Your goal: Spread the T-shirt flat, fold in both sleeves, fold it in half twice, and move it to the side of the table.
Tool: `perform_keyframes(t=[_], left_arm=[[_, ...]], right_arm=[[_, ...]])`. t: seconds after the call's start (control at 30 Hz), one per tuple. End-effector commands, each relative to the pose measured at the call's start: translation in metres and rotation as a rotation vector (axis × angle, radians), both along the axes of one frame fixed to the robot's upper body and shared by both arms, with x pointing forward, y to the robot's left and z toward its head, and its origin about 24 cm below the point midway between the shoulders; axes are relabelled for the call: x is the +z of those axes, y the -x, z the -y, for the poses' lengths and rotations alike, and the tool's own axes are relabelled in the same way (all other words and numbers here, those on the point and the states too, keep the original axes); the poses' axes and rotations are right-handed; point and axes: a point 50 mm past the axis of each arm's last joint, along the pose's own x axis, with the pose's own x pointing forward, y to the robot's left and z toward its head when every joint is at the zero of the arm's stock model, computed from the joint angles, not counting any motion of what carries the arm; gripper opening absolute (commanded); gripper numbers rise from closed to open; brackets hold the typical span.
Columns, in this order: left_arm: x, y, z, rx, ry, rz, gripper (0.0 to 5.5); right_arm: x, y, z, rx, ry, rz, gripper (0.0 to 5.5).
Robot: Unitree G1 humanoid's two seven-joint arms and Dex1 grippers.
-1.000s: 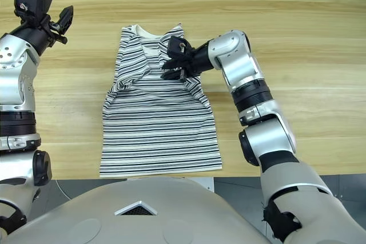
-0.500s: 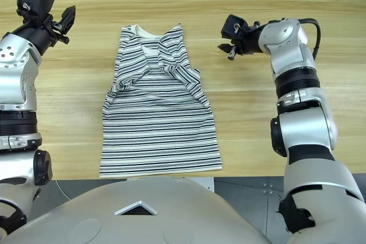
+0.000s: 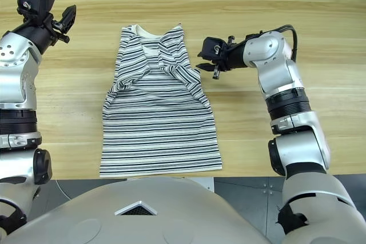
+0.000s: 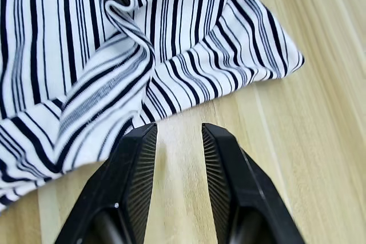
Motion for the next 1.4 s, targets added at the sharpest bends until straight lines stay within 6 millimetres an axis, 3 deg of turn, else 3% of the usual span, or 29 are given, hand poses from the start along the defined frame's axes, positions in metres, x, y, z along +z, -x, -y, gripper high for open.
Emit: perform_keyframes(t=[0.03,0.17,0.33,0.5,0.63,0.77,1.4], left_arm=[[0.002,0.0,0.001,-0.004,-0.009,-0.001,2.55],[0.0,-0.001,0.0,-0.001,-0.006,-0.009,2.55],[0.001,-0.002,-0.001,-0.004,-0.008,-0.009,2.55],[0.002,-0.002,-0.001,-0.007,-0.011,-0.008,2.55],[0.003,-0.002,0.0,-0.009,-0.014,-0.006,2.55],[0.003,-0.002,0.0,-0.01,-0.014,-0.007,2.55],[0.001,-0.003,0.007,-0.021,-0.006,-0.008,2.55]], right_arm=[[0.005,0.008,-0.003,0.02,-0.02,-0.022,1.44],[0.004,0.009,-0.008,0.004,-0.023,0.002,1.44],[-0.004,-0.017,0.021,-0.152,0.149,0.123,1.44],[-0.03,-0.005,0.034,-0.078,0.267,0.029,1.44],[-0.036,0.011,0.025,0.028,0.26,-0.025,1.44],[-0.027,0.024,0.01,0.1,0.192,-0.044,1.44],[0.001,0.039,-0.021,0.194,0.127,0.058,1.44]])
